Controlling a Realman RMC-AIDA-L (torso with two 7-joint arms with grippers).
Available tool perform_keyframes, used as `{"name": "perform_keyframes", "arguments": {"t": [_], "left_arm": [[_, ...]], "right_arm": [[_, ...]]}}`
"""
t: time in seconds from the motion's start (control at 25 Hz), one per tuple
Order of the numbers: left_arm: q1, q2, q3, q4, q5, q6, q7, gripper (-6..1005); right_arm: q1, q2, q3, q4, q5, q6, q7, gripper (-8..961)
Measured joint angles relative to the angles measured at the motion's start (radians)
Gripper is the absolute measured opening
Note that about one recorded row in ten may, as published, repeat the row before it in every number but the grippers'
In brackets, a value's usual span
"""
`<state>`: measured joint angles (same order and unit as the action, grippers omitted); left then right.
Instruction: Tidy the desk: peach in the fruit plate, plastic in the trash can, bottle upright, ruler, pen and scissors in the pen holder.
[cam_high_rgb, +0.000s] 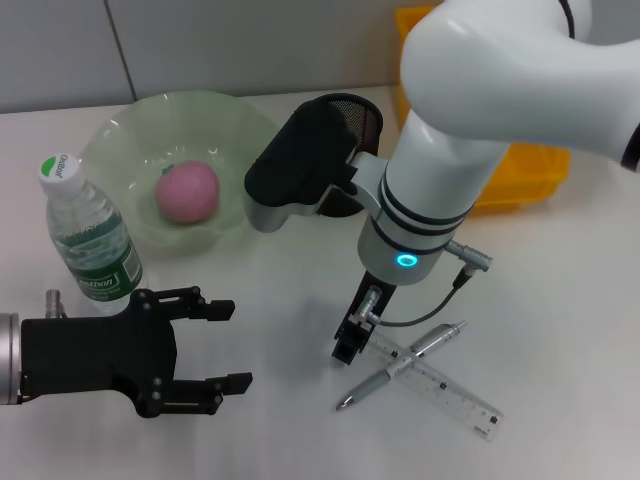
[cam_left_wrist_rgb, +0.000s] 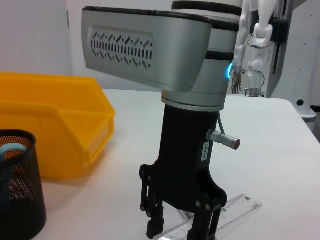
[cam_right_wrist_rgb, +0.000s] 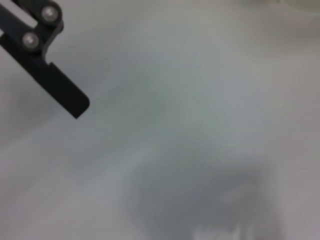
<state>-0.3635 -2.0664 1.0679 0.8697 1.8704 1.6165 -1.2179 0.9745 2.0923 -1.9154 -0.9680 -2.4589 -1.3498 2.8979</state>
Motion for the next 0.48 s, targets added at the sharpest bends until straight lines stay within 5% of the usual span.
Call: {"name": "perform_keyframes", "arguments": {"t": [0.48], "left_arm": [[0.0,0.001,0.001,0.0,0.0,0.003,0.002,786]], "right_arm": [[-0.002,0.0,-0.027,-0.008,-0.009,-0.002,0.025,544]]}}
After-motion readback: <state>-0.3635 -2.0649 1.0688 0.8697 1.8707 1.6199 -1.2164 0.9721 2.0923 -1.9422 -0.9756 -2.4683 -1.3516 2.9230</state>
